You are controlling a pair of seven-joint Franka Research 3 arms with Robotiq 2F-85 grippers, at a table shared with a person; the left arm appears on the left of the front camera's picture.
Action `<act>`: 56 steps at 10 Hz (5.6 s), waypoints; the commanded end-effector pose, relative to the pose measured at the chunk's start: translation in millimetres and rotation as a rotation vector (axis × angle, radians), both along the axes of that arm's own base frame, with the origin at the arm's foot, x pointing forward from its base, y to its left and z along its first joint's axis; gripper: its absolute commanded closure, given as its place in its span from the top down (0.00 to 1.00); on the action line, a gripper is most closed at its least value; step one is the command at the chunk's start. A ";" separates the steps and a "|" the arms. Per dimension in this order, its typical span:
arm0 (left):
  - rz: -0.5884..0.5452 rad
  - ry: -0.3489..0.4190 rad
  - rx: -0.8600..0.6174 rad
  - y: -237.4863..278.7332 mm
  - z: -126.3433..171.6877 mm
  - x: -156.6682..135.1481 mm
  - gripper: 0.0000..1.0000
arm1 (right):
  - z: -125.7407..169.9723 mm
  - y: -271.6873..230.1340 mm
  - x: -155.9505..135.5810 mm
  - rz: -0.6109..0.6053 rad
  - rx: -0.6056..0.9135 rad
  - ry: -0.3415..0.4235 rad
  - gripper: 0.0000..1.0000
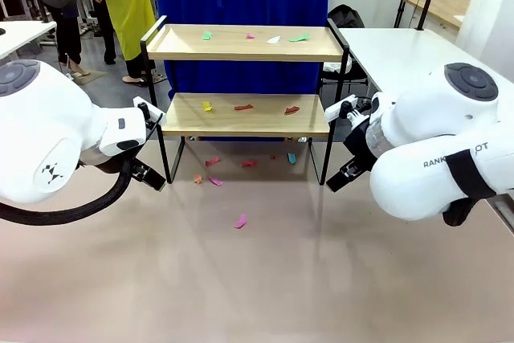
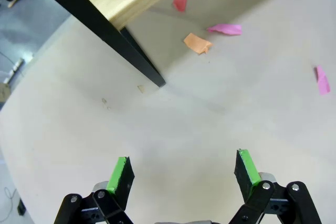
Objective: Clean the shelf.
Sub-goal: Pick up the Duster handed by the human.
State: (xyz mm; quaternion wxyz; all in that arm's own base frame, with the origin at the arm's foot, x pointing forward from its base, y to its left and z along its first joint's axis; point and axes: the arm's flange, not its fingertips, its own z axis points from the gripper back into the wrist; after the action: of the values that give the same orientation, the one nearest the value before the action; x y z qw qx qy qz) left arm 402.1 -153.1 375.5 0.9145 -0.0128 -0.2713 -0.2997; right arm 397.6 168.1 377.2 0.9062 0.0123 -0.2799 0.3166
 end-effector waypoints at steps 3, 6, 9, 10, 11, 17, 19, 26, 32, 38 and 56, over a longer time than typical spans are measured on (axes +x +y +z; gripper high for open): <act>-0.106 -0.033 -0.105 59.2 89.2 3.0 1.00 | 91.7 -47.0 11.0 0.002 0.159 -0.052 1.00; -0.356 -0.003 -0.315 126.1 99.7 31.0 1.00 | 109.3 -125.3 23.0 0.132 0.295 -0.057 1.00; -0.406 -0.092 -0.416 158.4 81.6 54.1 1.00 | 83.3 -183.0 52.5 0.200 0.449 -0.033 1.00; -0.357 -0.096 -0.424 156.3 75.9 54.2 1.00 | 72.0 -189.8 58.3 0.163 0.447 -0.063 1.00; -0.380 -0.090 -0.382 163.5 96.6 31.0 1.00 | 96.7 -176.3 24.0 0.150 0.377 -0.047 1.00; -0.392 -0.066 -0.449 164.8 92.9 53.2 1.00 | 102.8 -181.4 60.0 0.129 0.426 -0.028 1.00; -0.502 -0.075 -0.549 182.2 75.8 100.5 1.00 | 98.7 -215.0 113.9 0.198 0.527 -0.018 1.00; -0.674 -0.407 -0.729 233.4 11.1 156.4 1.00 | 36.0 -291.4 161.1 0.446 0.652 -0.268 1.00; -0.782 -0.502 -0.735 264.7 -0.3 134.7 1.00 | 14.7 -326.5 150.4 0.420 0.721 -0.398 1.00; -0.803 -0.538 -0.732 275.5 7.7 123.7 1.00 | 7.8 -329.4 156.5 0.416 0.736 -0.444 1.00; -0.785 -0.524 -0.734 276.8 6.9 133.5 1.00 | 8.9 -331.2 153.4 0.403 0.734 -0.397 1.00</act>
State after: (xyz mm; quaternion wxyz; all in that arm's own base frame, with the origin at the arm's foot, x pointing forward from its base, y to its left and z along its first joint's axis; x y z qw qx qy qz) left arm 536.1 124.3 380.0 0.5726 -0.3537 -0.5498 -0.4947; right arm 550.5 -164.0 385.2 0.6920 0.3258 -0.5326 0.3624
